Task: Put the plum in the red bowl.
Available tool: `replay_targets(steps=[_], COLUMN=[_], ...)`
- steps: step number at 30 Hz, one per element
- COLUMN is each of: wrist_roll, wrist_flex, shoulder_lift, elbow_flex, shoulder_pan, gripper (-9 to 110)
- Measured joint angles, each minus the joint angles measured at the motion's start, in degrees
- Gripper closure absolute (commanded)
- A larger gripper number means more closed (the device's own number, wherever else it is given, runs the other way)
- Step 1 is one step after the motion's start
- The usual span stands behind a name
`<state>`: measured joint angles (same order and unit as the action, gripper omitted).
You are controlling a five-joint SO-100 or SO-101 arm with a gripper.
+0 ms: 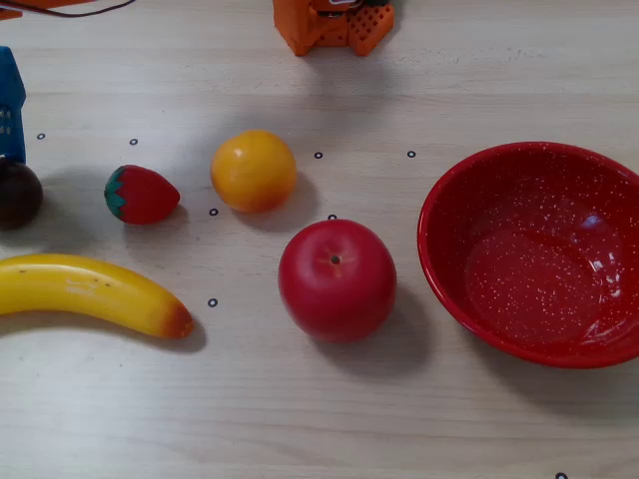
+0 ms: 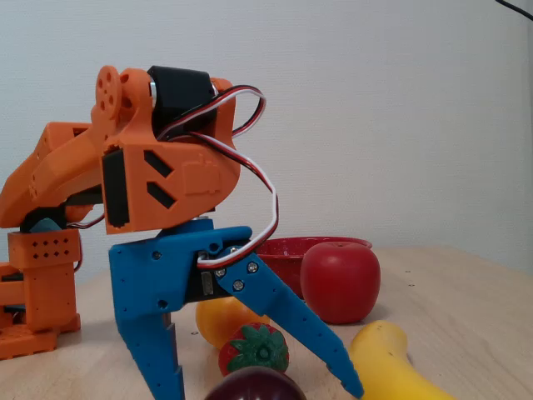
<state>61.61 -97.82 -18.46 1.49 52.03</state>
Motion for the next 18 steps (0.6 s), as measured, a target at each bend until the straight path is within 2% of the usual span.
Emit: replay_targets(steps=[12, 18], wrist_roll=[0.1, 1.5], wrist_flex=[2.5, 2.6], shoulder_lift=[1.8, 1.8], elbow_flex=[0.1, 0.2], shoulder_pan=[0.0, 0.0], gripper=[56, 69])
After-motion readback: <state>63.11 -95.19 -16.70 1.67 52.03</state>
